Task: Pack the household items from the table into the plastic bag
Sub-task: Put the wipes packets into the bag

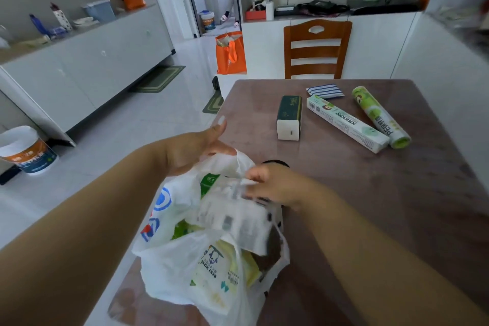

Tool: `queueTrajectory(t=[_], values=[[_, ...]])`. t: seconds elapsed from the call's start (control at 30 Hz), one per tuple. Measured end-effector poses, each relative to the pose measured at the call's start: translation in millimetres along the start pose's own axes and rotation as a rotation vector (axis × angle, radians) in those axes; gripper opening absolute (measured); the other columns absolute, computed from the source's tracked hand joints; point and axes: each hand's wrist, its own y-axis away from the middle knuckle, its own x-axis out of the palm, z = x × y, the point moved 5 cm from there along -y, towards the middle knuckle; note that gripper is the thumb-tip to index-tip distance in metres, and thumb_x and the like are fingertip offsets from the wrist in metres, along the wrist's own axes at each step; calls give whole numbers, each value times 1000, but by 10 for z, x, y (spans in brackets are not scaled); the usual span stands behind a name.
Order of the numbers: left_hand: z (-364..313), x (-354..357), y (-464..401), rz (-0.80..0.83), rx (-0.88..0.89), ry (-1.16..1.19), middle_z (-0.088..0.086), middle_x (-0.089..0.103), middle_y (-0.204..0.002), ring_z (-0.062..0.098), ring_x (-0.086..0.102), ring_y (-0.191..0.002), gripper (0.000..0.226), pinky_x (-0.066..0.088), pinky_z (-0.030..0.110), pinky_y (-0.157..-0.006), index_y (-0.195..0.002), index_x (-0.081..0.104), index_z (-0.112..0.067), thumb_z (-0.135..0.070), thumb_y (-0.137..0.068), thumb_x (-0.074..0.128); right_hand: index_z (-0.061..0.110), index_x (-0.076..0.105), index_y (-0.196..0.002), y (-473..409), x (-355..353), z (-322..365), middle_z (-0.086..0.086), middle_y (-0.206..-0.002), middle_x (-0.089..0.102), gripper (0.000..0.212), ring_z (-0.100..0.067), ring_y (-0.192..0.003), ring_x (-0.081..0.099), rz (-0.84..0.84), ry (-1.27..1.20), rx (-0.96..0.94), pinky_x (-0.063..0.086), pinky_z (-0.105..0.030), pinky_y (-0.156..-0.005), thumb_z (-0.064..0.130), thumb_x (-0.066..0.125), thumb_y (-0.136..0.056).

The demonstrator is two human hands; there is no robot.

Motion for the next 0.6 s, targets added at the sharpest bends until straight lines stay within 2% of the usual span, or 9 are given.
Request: queueTrajectory(t=[0.1, 0.13, 0.2, 0.27, 0.33, 0.47, 0.53, 0.6], values=[[-41, -8, 0, -93, 22, 68, -10, 34, -154, 11, 20, -144, 88, 7, 39, -119, -125, 65, -15, -75, -84, 15, 14, 66, -114, -124, -54, 102, 5, -107, 66, 27, -8, -99, 60, -232, 17, -111, 45, -22, -90, 7, 55, -91], [-39, -19, -8, -116, 35, 79, -10, 33, -154, 11, 20, -144, 86, 7, 37, -118, -125, 64, -13, -73, -86, 15, 18, 66, -114, -101, -97, 87, 6, -108, 67, 27, -8, -100, 60, -317, 77, -114, 46, -22, -88, 10, 54, -91], [-26, -41, -21, -150, 50, 95, -7, 32, -155, 12, 23, -144, 84, 10, 35, -117, -124, 65, -14, -72, -86, 18, 24, 66, -108, -21, -152, -7, 10, -98, 65, 21, -9, -91, 59, -438, 180, -72, 44, -23, -76, 20, 56, -90], [-29, -37, -16, -179, 55, 111, -6, 35, -153, 11, 31, -136, 81, 16, 31, -112, -125, 64, -14, -70, -88, 18, 27, 64, -99, 31, -127, -140, 14, -86, 60, 11, -9, -78, 57, -462, 207, 5, 39, -21, -63, 29, 58, -89], [-9, -30, 14, -199, 38, 136, -6, 39, -146, 9, 35, -125, 76, 23, 28, -105, -124, 64, -13, -66, -91, 20, 28, 59, -88, 55, -49, -235, 13, -80, 58, 8, -6, -72, 54, -436, 185, 66, 37, -21, -59, 36, 58, -88], [80, -93, 34, -201, 31, 119, -2, 42, -150, 16, 33, -138, 79, 17, 38, -117, -114, 71, -21, -76, -80, 25, 26, 54, -72, 68, -66, -260, 8, -72, 59, 17, -11, -69, 55, -462, 97, 70, 44, -29, -66, 31, 57, -87], [78, -128, 39, -218, 44, 122, 1, 51, -143, 18, 39, -135, 79, 19, 40, -117, -110, 73, -21, -75, -79, 25, 20, 59, -74, 64, -138, -254, 2, -73, 63, 19, -16, -69, 59, -485, 30, 87, 47, -32, -68, 33, 57, -88], [26, -153, 45, -257, 78, 133, 0, 60, -133, 16, 48, -128, 72, 25, 38, -115, -106, 74, -20, -68, -89, 23, 14, 64, -82, 57, -209, -267, 0, -74, 67, 25, -16, -67, 60, -504, -58, 109, 48, -33, -71, 37, 58, -89]])
